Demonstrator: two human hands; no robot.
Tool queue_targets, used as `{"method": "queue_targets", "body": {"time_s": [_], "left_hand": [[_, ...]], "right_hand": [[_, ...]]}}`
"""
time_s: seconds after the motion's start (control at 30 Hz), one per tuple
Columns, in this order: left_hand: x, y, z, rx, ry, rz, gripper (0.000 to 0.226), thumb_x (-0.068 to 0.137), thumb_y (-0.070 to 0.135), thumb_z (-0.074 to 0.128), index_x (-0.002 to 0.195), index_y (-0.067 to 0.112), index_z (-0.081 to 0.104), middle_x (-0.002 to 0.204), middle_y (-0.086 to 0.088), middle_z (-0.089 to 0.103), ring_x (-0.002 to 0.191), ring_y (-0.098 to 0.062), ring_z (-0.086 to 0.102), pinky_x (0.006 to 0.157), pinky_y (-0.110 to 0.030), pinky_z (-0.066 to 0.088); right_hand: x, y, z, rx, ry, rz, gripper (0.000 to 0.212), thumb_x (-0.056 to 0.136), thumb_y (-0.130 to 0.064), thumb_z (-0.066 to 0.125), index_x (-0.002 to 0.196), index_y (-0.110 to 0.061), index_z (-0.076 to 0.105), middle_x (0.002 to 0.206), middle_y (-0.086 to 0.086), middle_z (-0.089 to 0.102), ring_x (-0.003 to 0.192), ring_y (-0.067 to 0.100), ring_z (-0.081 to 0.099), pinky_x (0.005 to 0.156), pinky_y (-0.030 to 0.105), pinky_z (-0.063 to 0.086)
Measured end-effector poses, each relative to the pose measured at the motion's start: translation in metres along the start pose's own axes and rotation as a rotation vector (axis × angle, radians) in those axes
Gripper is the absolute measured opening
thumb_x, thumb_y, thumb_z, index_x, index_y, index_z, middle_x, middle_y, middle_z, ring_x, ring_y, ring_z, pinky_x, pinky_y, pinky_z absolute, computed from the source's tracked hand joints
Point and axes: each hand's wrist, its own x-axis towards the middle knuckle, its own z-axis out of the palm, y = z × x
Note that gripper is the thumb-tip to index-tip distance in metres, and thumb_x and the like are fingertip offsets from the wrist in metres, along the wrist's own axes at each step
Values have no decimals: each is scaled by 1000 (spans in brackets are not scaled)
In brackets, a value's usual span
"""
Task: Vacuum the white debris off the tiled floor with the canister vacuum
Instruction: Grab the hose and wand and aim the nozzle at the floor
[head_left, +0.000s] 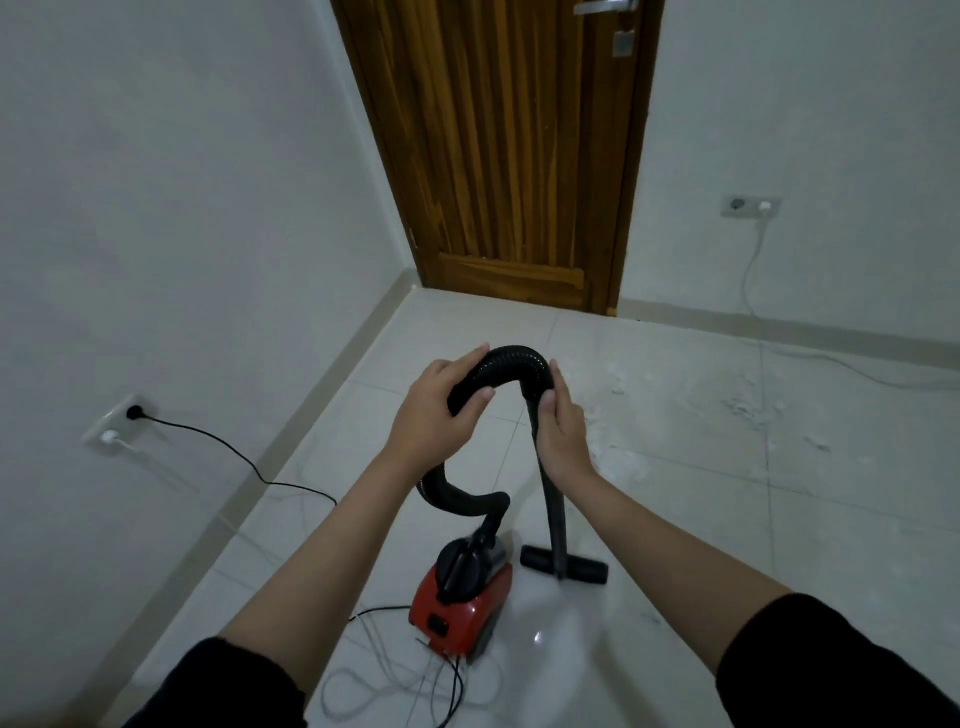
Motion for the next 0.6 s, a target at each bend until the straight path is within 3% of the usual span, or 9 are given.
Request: {"method": "queue_targets", "body": {"time_s": [0.07,0.13,0.2,0.3,0.4,0.47,0.53,0.6], "left_hand": [[0,3,-6,-13,-52,-21,51,90,35,62,139,27,53,107,-2,65,99,-14,61,91,-27,48],[2,9,-13,-48,-131,-69,48,90,36,64,137,28,55,119,3,66,109,-12,61,99,-31,48],[4,14,-20,-32,-265,-95,48,91,33,66,137,30,55,127,9,63,113,-8,59,103,-33,47],[8,18,-30,61,-466,-116,53,91,39,65,140,40,48,124,10,63,107,-11,61,98,-37,50],[10,18,-41,102,-674,-131,59,87,41,65,140,52,41,114,8,67,97,-10,66,90,-36,55],[5,17,-48,114,-794,-118,64,84,38,65,140,54,39,110,7,69,92,-8,68,87,-33,56],[-5,14,-53,134,-857,-68,67,84,37,65,142,51,37,105,7,69,88,-8,68,85,-32,56],[-19,8,-58,156,-889,2,64,87,41,64,144,46,36,98,9,69,86,-7,67,83,-32,56]], "right_hand": [[-10,-8,2,47,11,129,38,92,-75,17,130,-77,22,112,16,59,107,34,56,98,45,44],[-23,-23,4,131,29,229,42,99,-64,18,140,-67,26,132,14,51,128,36,43,112,51,30],[-36,-32,8,191,41,340,47,101,-61,19,146,-56,30,145,12,41,138,32,32,115,52,21],[-51,-32,15,368,16,416,61,90,-77,21,145,-55,33,155,1,36,146,26,27,119,52,20],[-62,-31,20,700,-18,624,66,96,-69,23,152,-35,33,157,-6,35,148,19,21,120,47,11],[-63,-29,25,843,-13,755,72,97,-68,27,153,-24,35,158,0,34,150,24,16,120,48,8],[-64,-28,34,853,45,807,71,98,-64,35,147,-14,43,154,5,42,145,23,29,118,40,18],[-74,-26,43,819,123,822,51,101,-53,40,125,-11,56,126,5,64,110,14,55,94,25,39]]}}
